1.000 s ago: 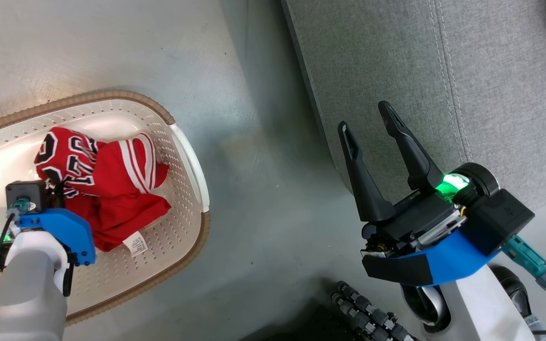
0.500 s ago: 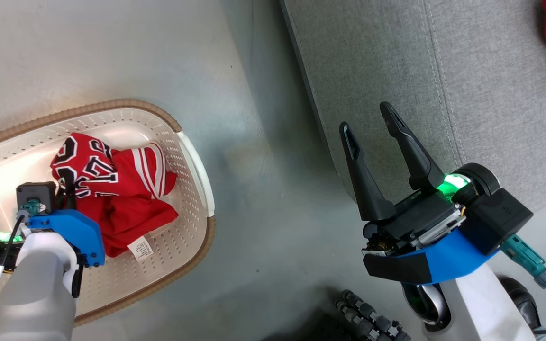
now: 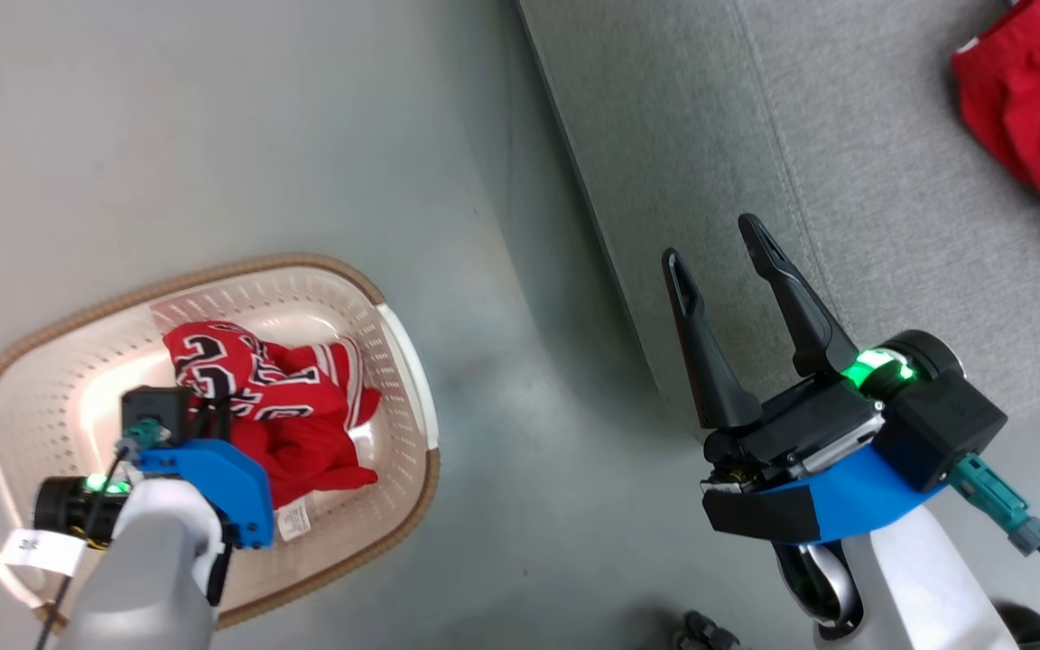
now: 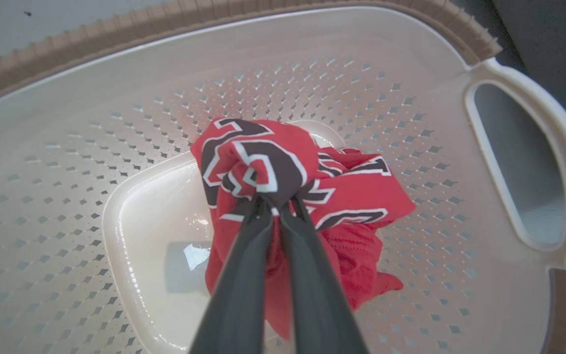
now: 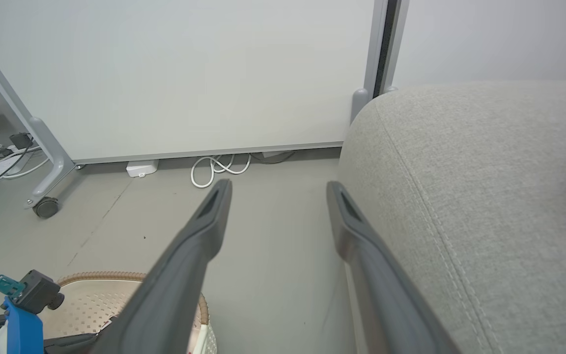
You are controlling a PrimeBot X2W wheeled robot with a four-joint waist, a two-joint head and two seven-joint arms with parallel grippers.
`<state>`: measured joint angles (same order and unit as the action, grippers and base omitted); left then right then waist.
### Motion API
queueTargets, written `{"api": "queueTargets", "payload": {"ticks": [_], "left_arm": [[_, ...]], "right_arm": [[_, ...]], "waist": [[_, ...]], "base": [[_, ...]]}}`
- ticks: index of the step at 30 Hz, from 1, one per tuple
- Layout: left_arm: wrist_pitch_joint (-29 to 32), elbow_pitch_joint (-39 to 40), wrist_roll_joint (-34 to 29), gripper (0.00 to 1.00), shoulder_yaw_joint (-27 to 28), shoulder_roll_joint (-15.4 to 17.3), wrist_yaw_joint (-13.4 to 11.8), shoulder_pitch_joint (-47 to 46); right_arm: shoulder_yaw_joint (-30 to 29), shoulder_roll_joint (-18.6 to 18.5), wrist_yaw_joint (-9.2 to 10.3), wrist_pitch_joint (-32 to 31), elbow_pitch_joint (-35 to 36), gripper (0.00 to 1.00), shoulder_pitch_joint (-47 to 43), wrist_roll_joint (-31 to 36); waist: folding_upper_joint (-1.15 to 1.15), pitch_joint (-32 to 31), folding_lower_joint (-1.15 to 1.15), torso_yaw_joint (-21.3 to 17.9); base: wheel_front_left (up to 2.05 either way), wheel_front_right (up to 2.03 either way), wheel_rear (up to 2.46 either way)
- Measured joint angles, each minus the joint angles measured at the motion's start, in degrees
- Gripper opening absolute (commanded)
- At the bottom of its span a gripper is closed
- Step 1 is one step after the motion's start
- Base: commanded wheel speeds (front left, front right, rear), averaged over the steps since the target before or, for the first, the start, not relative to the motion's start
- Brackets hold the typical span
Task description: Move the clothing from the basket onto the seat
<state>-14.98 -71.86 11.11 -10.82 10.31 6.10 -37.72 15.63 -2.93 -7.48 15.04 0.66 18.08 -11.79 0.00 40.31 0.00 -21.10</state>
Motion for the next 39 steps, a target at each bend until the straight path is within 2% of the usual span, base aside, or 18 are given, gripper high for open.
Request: {"api": "queueTargets", "payload": {"ticks": [15, 21, 29, 39], "left_arm": [[-0.01, 6.75, 0.45, 0.0, -4.52, -6.55, 1.03, 7.76], [-0.01, 10.24, 2.16, 0.0, -6.86, -7.23, 1.11, 10.91], [-0.01, 17.9, 9.99, 0.0, -17.67, -7.37, 1.29, 14.71], [-0.01, 24.17, 13.86, 0.0, -25.62, -7.43, 1.29, 15.71]], "right_arm": [[-1.47, 0.02, 0.0, 0.0, -3.61, 1.0, -5.15, 3.41], [-1.83, 0.03, 0.0, 0.0, -4.72, 1.0, -7.46, 4.7], [-2.26, 0.03, 0.0, 0.0, -6.36, 1.0, -10.56, 5.63], [-2.69, 0.03, 0.0, -0.65, -6.78, 1.0, -13.32, 5.97]], "waist": [[0.0, -14.45, -0.01, 5.03], [0.0, -20.27, -0.01, 7.83], [0.0, -27.14, -0.01, 11.64], [0.0, -33.91, -0.01, 15.66]], "base": [[0.0, 0.0, 0.0], [0.0, 0.0, 0.0], [0.0, 0.0, 0.0], [0.0, 0.0, 0.0]]}}
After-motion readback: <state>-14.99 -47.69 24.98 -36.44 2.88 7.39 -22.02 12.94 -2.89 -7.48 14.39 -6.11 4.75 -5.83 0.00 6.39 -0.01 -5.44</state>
